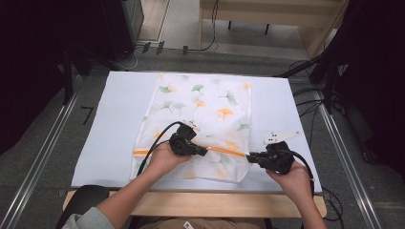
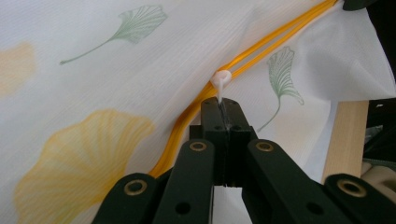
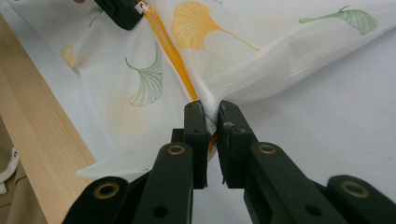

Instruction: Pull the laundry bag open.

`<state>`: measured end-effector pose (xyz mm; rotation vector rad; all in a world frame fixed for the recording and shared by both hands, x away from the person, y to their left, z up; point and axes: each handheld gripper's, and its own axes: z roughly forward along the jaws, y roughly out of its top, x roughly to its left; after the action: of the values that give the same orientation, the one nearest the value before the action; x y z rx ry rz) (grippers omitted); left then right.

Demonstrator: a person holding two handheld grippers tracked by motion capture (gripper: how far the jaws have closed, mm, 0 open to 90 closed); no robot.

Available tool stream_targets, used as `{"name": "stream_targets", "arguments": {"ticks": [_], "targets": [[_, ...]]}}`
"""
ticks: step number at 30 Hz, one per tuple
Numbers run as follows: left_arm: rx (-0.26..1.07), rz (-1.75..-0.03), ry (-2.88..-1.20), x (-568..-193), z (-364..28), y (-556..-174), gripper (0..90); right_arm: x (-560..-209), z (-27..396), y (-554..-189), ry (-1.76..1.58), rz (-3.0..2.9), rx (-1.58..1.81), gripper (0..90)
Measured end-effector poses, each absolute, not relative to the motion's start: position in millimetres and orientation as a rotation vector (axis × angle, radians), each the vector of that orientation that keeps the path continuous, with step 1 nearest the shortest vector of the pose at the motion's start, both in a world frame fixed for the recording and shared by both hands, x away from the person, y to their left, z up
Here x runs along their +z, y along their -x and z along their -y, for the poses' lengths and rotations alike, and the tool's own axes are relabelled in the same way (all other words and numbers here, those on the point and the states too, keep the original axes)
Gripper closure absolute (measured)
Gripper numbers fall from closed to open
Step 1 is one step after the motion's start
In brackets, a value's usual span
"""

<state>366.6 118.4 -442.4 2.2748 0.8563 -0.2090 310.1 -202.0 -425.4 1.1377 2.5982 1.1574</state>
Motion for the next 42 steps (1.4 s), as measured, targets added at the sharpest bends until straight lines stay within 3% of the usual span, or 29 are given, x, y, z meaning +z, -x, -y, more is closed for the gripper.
{"name": "stream_targets", "arguments": {"ticks": [42], "targets": [[-0.190, -0.903, -2.264, -433.7, -156.1, -358.2, 90.0, -427.5, 204.1, -313.3, -1.135, -2.622, 1.139, 84.9]]}}
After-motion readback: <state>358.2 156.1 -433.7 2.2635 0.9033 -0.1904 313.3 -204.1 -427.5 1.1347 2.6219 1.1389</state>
